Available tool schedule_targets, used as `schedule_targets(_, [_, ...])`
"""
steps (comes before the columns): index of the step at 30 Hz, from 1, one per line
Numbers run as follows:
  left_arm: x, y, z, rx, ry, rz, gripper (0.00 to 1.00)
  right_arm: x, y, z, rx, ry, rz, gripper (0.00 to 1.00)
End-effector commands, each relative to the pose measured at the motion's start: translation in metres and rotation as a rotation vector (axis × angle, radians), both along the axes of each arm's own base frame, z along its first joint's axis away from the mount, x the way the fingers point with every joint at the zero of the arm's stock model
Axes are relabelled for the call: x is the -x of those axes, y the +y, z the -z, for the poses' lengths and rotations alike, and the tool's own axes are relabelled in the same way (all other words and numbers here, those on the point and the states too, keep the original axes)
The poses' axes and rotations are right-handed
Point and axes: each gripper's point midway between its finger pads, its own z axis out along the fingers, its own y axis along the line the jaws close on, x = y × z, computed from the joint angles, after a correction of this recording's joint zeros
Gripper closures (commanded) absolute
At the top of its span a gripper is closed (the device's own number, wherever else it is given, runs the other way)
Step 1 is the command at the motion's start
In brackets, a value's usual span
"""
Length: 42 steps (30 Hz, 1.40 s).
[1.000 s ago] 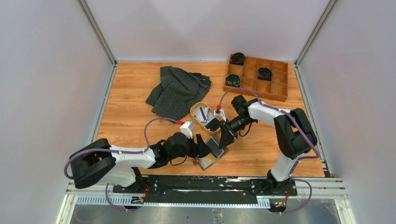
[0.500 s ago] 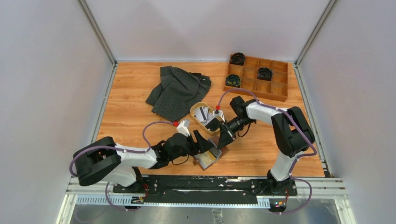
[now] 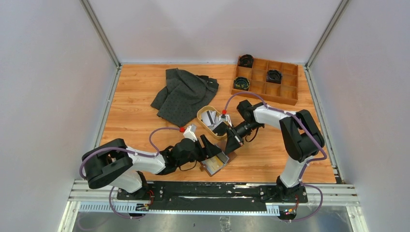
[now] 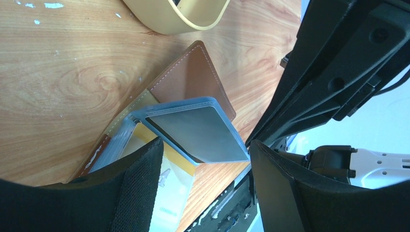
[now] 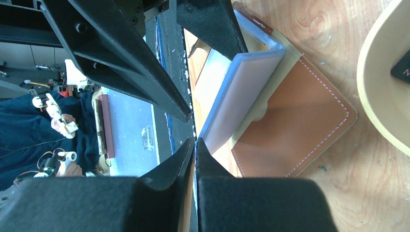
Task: Put the credit cards into the card holder
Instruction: Turn over the card slot in the card holder.
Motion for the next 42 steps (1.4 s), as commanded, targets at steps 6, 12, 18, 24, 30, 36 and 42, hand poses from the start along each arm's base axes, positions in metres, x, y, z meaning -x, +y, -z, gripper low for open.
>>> schedule_targets(6, [-0.008,-0.009,-0.002,0.033,-0.011,-0.028,0.32,0.005,0.006,-0.004,-0.009,0.022,-0.025,0.93])
schedule_targets(12, [-0.008,-0.005,0.002,0.022,-0.009,-0.041,0.33,0.005,0.005,-0.001,0.000,0.021,-0.028,0.93])
schedule_targets(18, [-0.009,-0.004,0.004,0.017,-0.005,-0.049,0.33,0.008,0.006,0.000,0.002,0.022,-0.037,0.93])
schedule_targets(24, [-0.009,-0.005,0.007,0.017,0.001,-0.050,0.37,0.009,0.007,0.000,0.003,0.026,-0.045,0.93])
schedule_targets(30, [-0.008,-0.005,0.011,0.015,0.009,-0.048,0.39,0.009,0.007,0.001,0.011,0.020,-0.047,0.92])
schedule_targets(36, [-0.007,-0.003,0.016,0.016,0.018,-0.048,0.43,0.009,0.007,0.003,0.014,0.021,-0.049,0.91])
schedule_targets(42, [-0.004,-0.002,0.020,0.043,0.027,-0.051,0.50,0.008,0.007,0.004,0.021,0.018,-0.051,0.87])
